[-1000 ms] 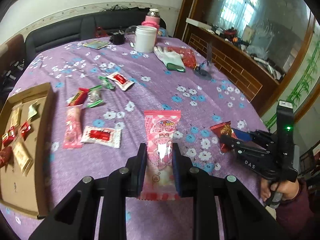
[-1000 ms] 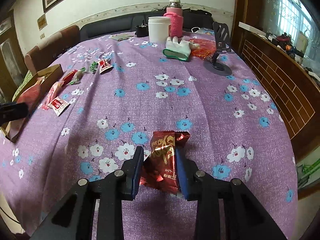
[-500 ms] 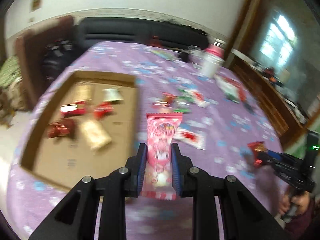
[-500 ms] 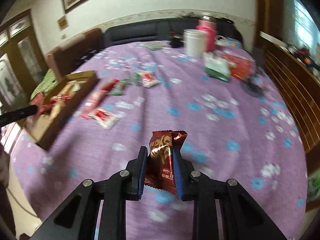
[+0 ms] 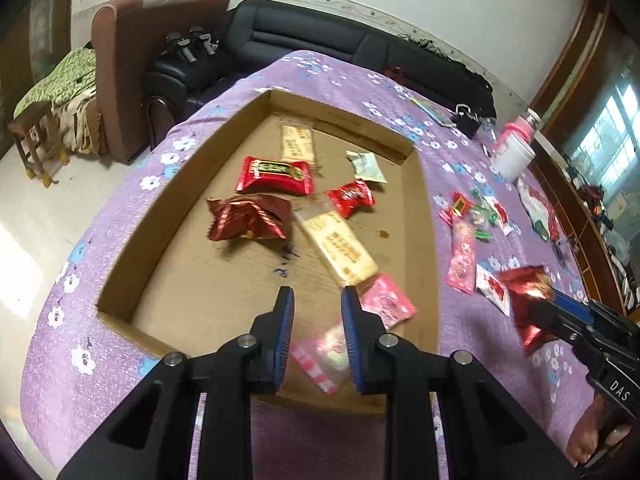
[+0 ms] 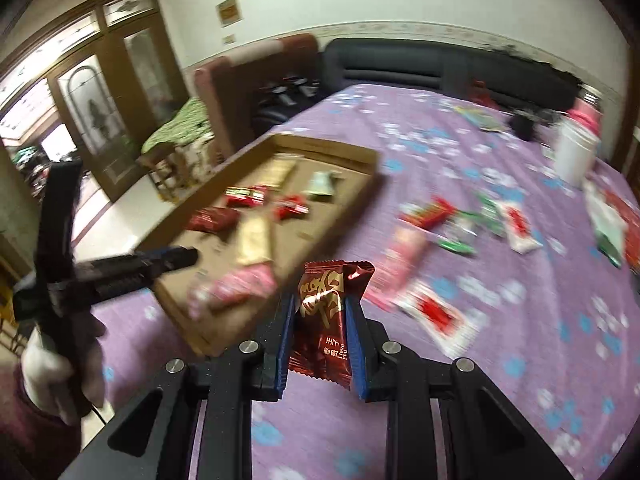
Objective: Organize snacks
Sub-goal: 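Carry the pink and red-gold packs over the tray and open both grippers, then grasp another pink pack with the left gripper while the right gripper grasps a white-red stick pack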
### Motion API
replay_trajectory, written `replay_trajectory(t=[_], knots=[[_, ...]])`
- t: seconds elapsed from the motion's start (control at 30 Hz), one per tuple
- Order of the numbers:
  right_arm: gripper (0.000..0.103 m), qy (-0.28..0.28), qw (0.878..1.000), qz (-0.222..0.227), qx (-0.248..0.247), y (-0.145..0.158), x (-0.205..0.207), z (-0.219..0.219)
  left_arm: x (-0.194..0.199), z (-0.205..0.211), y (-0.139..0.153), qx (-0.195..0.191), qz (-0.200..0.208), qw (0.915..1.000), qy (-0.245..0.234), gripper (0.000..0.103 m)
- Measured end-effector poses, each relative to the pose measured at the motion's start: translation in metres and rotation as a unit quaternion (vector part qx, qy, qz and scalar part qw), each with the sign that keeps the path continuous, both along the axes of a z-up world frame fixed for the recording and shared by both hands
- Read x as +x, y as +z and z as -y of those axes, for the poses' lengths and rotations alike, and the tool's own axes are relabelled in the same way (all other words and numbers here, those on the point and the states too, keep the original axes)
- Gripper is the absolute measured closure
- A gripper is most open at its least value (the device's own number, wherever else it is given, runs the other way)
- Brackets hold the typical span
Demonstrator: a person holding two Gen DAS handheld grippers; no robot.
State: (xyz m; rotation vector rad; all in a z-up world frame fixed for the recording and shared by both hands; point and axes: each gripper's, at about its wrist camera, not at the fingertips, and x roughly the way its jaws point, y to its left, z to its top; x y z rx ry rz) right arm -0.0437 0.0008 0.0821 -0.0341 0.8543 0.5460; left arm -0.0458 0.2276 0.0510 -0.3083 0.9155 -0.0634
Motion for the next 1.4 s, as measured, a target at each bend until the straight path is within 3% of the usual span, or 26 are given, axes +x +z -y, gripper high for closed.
replay_trajectory(t=[0.1, 0.17, 0.3, 0.37, 0.67, 0.77, 0.93, 1.03, 1.23, 1.4], knots=[[0.076, 0.029, 1.0, -0.006, -0.007, -0.001, 0.012, -0.037, -0.004, -0.015, 0.001, -0.013, -0.005, 0.9996, 0.024, 0.064], [0.076, 0.055, 0.998, -0.022, -0.008, -0.007, 0.021, -0.067, -0.009, -0.026, 0.005, -0.022, -0.001, 0.9988, 0.043, 0.046], [0.076, 0.091, 0.995, -0.042, -0.015, -0.021, 0.029, -0.111, -0.03, -0.045, 0.022, -0.023, 0.029, 0.9966, 0.074, 0.037], [0.076, 0.102, 0.993, -0.049, -0.024, -0.03, 0.031, -0.131, -0.038, -0.052, 0.031, -0.011, 0.047, 0.9946, 0.092, 0.027], [0.074, 0.126, 0.99, -0.05, -0.032, -0.047, 0.037, -0.166, -0.054, -0.07, 0.046, 0.018, 0.073, 0.9889, 0.128, 0.024], [0.073, 0.12, 0.992, -0.036, -0.022, -0.038, 0.034, -0.157, -0.057, -0.072, 0.047, 0.017, 0.072, 0.989, 0.128, 0.024], [0.058, 0.098, 0.995, 0.006, -0.008, -0.012, 0.021, -0.128, -0.06, -0.059, 0.052, 0.02, 0.073, 0.99, 0.119, 0.024], [0.058, 0.084, 0.996, 0.027, -0.006, 0.0, 0.01, -0.105, -0.063, -0.047, 0.056, 0.026, 0.076, 0.9909, 0.108, 0.024], [0.05, 0.025, 0.998, 0.055, -0.001, 0.015, -0.002, -0.027, -0.068, -0.015, 0.068, 0.04, 0.082, 0.9928, 0.077, 0.024], [0.05, -0.055, 0.997, 0.058, -0.019, 0.014, -0.004, 0.052, -0.072, 0.008, 0.075, 0.031, 0.091, 0.9941, 0.049, 0.022]])
